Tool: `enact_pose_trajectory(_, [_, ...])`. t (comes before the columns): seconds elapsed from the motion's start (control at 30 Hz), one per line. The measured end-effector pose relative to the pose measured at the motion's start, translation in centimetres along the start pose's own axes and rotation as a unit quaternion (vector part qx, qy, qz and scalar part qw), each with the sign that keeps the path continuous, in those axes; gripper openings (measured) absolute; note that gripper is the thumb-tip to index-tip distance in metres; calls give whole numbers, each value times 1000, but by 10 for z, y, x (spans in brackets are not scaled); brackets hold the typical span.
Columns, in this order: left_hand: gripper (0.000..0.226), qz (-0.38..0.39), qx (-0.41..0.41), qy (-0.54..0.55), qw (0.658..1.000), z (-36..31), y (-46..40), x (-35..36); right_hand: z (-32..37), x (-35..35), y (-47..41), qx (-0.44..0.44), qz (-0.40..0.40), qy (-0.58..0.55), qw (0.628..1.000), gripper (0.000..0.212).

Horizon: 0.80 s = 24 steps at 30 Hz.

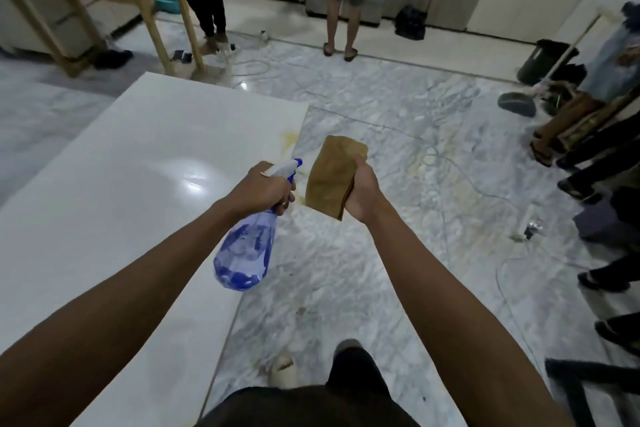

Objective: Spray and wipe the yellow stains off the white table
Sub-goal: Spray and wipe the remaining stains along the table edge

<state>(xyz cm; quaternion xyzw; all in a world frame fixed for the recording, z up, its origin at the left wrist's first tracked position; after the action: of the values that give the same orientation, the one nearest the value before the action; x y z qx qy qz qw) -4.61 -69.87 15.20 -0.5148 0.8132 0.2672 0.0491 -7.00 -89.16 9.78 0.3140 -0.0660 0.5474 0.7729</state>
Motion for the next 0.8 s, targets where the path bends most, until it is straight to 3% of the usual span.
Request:
enact_pose_trajectory(0.1, [22,-15,-2,6,1000,-20,-54,-9,29,13,-61,6,17,-11,1000,46])
enact_pose_trajectory(0.47, [19,-101,-75,20,992,-81,-235,-35,103,55,-290,77,125,55,988,58])
enact_pose_trajectory(0.8, [17,-141,-166,49,975,-87,-324,-42,93,62,-400,167,121,73,976,57])
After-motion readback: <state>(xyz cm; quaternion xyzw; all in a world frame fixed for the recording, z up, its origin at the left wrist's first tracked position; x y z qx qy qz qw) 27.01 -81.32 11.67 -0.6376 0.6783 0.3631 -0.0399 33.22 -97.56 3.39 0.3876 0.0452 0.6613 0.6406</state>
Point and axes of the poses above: each hand's wrist, its own y-axis away from the middle knuckle, its own x-axis out of the palm, z = x × y, the point moved 3 cm from there along -y, towards the middle knuckle, and after that the axes turned 2 degrees about -x, right-handed, at the moved point
